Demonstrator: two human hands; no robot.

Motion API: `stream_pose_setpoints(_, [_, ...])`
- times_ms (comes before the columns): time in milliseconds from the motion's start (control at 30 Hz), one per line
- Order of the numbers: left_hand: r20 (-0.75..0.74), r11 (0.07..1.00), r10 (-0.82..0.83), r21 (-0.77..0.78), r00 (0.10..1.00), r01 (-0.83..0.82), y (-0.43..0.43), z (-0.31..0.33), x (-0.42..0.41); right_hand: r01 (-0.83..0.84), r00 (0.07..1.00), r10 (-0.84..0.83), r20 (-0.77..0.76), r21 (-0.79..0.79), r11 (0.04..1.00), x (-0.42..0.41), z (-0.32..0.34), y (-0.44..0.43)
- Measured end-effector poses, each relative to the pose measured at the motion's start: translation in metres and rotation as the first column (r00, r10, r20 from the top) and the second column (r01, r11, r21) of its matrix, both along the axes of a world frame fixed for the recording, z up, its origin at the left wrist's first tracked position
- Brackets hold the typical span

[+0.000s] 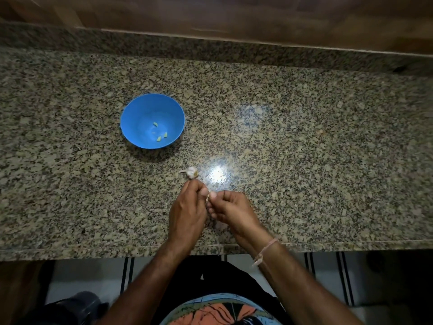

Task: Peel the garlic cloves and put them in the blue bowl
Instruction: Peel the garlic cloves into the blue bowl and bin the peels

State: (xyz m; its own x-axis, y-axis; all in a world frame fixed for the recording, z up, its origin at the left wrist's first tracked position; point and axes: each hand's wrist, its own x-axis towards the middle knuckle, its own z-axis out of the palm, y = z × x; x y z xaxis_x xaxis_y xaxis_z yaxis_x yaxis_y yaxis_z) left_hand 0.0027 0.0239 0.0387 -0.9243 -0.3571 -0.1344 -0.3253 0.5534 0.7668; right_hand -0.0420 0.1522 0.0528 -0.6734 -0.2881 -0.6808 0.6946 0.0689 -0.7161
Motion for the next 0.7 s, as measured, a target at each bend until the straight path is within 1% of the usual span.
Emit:
stream_pose_setpoints(67, [0.143,0.984,0.027,0.173,0.989,-0.052,0.0,0.006,-0.004,0.004,0.978,0.019,-0.208,0.11,0.994,0.007,-0.002,-0.005])
stream_pose_setpoints(100, [0.211,0.956,0.034,0.279,0.977,-0.094,-0.001,0.009,-0.006,0.011,0.957,0.04,-0.288,0.172,0.985,0.009,-0.004,-0.006])
stream_pose_setpoints(133, [0.246,0.916,0.04,0.379,0.968,-0.134,-0.002,0.011,-0.007,0.025,0.937,0.058,-0.345,0.23,0.973,0.01,-0.005,-0.006])
stream_pose_setpoints(167, [0.246,0.881,0.052,0.446,0.968,-0.161,-0.004,0.011,-0.006,0.043,0.921,0.067,-0.383,0.271,0.962,0.01,-0.006,-0.006])
stream_pose_setpoints(200, [0.227,0.865,0.064,0.472,0.972,-0.167,-0.006,0.01,-0.005,0.062,0.912,0.065,-0.406,0.292,0.954,0.011,-0.006,-0.006])
stream_pose_setpoints(300, [0.183,0.896,0.073,0.419,0.98,-0.145,-0.01,0.007,-0.001,0.09,0.894,0.047,-0.445,0.282,0.955,0.015,-0.006,-0.006])
stream_pose_setpoints(367, [0.175,0.903,0.089,0.402,0.981,-0.154,-0.012,0.005,0.001,0.084,0.891,0.033,-0.452,0.236,0.968,0.019,-0.005,-0.007])
stream_pose_setpoints(467, [0.196,0.859,0.102,0.478,0.975,-0.186,-0.015,0.007,0.003,0.091,0.895,-0.015,-0.445,0.15,0.985,0.025,-0.004,-0.005])
stream_pose_setpoints(600, [0.213,0.838,0.095,0.51,0.972,-0.194,-0.014,0.009,0.004,0.101,0.887,-0.011,-0.462,0.171,0.98,0.029,-0.003,-0.004])
stream_pose_setpoints(700, [0.229,0.812,0.093,0.546,0.969,-0.207,-0.014,0.01,0.002,0.075,0.879,0.03,-0.477,0.2,0.977,0.026,-0.003,-0.004])
